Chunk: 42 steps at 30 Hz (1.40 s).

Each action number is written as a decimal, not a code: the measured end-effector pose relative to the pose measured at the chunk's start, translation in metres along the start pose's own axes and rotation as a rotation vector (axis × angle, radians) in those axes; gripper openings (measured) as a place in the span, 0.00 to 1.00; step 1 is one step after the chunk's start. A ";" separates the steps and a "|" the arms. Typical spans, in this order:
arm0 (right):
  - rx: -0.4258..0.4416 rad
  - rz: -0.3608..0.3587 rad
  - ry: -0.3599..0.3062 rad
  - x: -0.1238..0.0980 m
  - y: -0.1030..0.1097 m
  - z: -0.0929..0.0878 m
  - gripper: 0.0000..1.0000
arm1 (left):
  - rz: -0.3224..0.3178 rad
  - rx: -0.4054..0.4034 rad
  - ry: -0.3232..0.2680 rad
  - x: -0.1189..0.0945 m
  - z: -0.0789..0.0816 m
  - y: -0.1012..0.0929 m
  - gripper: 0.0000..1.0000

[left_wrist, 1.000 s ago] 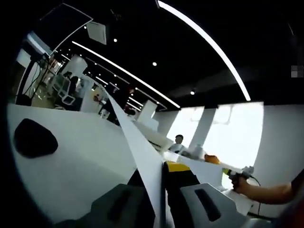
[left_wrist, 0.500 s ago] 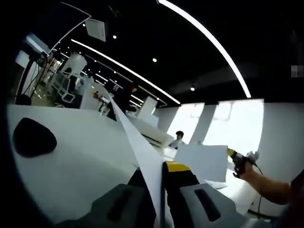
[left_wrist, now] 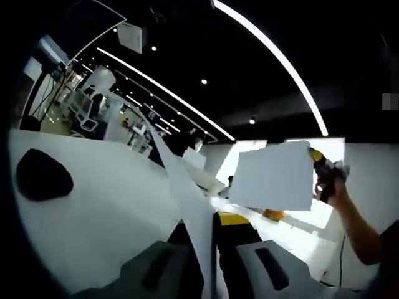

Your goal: Organize the stack of printing papers by aligning and flattening the scattered papers on the table

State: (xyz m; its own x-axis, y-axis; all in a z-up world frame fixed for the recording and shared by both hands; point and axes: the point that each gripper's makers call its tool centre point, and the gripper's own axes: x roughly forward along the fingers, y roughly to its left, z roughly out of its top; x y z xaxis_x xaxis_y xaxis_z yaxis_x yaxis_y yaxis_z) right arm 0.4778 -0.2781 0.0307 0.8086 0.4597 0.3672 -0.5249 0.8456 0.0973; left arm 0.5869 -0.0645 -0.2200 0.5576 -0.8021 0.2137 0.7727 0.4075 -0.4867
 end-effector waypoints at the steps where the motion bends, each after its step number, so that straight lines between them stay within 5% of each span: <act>1: -0.008 0.028 0.004 0.007 0.010 0.005 0.00 | 0.000 0.003 0.002 0.000 -0.001 0.000 0.06; 3: -0.025 0.074 0.002 0.017 0.022 0.013 0.00 | 0.000 0.006 0.004 0.000 -0.001 0.000 0.06; 6: -0.080 0.229 -0.110 0.030 0.067 0.045 0.00 | 0.008 -0.015 -0.016 0.000 0.004 0.006 0.06; 8: -0.031 0.301 -0.206 0.025 0.081 0.063 0.00 | 0.009 -0.021 -0.015 0.001 0.004 0.006 0.06; 13: 0.041 0.310 -0.331 0.005 0.064 0.070 0.00 | 0.008 -0.011 -0.019 0.001 0.003 0.004 0.06; 19: 0.160 0.121 -0.250 -0.011 0.011 -0.003 0.00 | 0.004 -0.014 -0.024 0.000 0.003 0.002 0.06; 26: 0.233 -0.042 -0.139 -0.044 -0.010 -0.112 0.00 | 0.010 -0.010 -0.022 0.001 0.002 0.000 0.06; 30: 0.294 -0.096 -0.094 -0.059 -0.019 -0.157 0.00 | 0.011 0.006 -0.023 0.001 0.000 -0.002 0.06; 33: 0.355 -0.093 -0.099 -0.060 -0.016 -0.170 0.00 | 0.018 0.003 -0.029 0.001 0.001 -0.002 0.06; 38: 0.451 0.021 -0.169 -0.051 0.001 -0.162 0.00 | 0.024 -0.038 -0.040 0.000 0.004 0.000 0.06; 42: 0.445 0.006 -0.172 -0.047 -0.007 -0.156 0.00 | 0.036 -0.067 -0.034 -0.001 0.004 0.003 0.07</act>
State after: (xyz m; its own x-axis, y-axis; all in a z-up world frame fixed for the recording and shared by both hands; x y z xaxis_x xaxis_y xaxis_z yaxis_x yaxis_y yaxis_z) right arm 0.4851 -0.2629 -0.1319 0.7694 0.3804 0.5131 -0.6224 0.6273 0.4682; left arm 0.5893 -0.0605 -0.2181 0.5956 -0.7718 0.2227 0.7305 0.4051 -0.5498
